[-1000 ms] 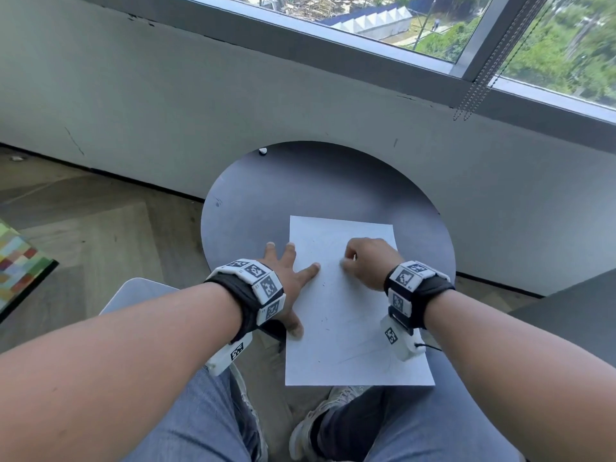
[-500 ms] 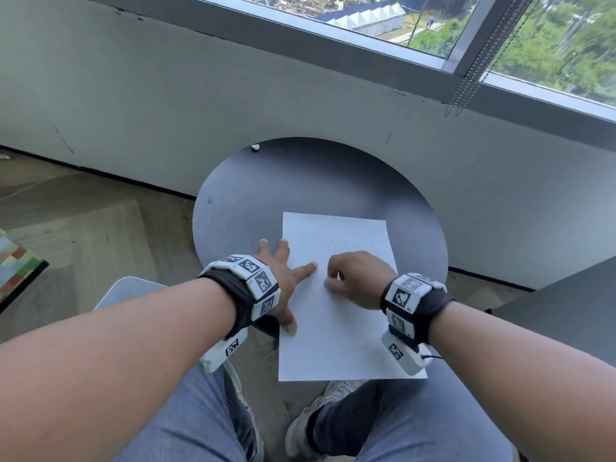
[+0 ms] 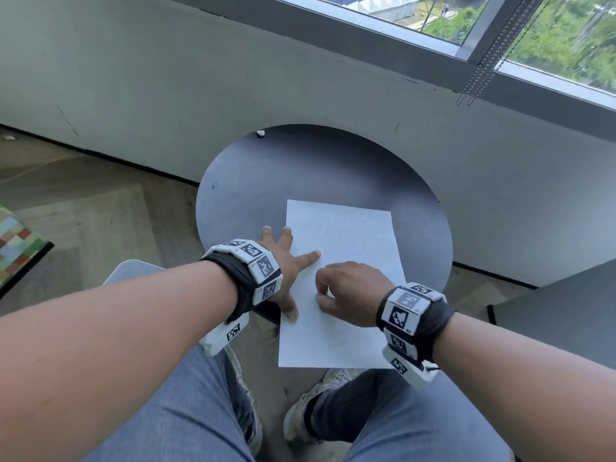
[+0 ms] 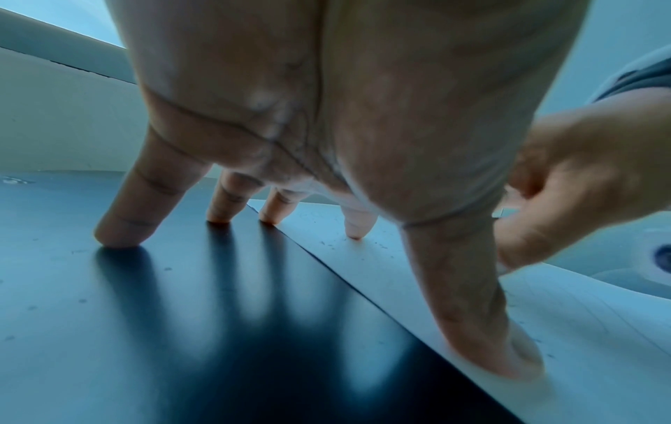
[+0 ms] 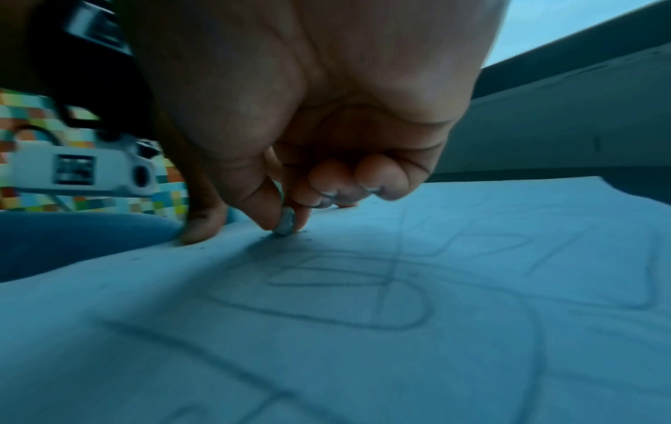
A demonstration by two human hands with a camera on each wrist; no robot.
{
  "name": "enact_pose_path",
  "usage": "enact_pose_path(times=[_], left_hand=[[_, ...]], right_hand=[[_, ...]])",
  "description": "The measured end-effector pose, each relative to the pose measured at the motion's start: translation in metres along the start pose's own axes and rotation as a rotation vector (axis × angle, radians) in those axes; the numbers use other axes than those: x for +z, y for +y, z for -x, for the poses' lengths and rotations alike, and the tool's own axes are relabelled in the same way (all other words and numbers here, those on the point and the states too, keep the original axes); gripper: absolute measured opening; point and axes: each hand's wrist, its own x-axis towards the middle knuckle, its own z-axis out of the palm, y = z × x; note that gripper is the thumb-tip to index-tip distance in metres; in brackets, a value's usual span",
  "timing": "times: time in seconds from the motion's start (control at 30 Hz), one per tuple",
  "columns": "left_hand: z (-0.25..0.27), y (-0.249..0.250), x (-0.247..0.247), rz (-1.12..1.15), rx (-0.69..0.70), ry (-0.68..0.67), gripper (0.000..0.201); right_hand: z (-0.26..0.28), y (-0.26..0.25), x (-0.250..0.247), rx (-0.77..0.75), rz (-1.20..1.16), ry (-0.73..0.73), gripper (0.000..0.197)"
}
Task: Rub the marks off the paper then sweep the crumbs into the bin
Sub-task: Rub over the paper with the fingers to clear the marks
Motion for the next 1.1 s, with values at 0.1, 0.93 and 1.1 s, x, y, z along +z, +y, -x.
enact_pose_path(times=[0.1, 0.93, 1.1], left_hand=[[0.000, 0.000, 0.000, 0.003, 0.003, -0.005, 0.126], [0.003, 0.002, 0.005, -0.011, -0.006, -0.016, 0.139], [0.003, 0.003, 0.004, 0.000, -0.006, -0.030, 0.140]], right_hand=[[-0.019, 0.022, -0.009, 0.149, -0.046, 0.042, 0.013], [-0.031, 0.029, -0.015, 0.197, 0.082, 0.079, 0.016], [0.001, 0.004, -0.005, -0.028, 0.045, 0.007, 0.016]])
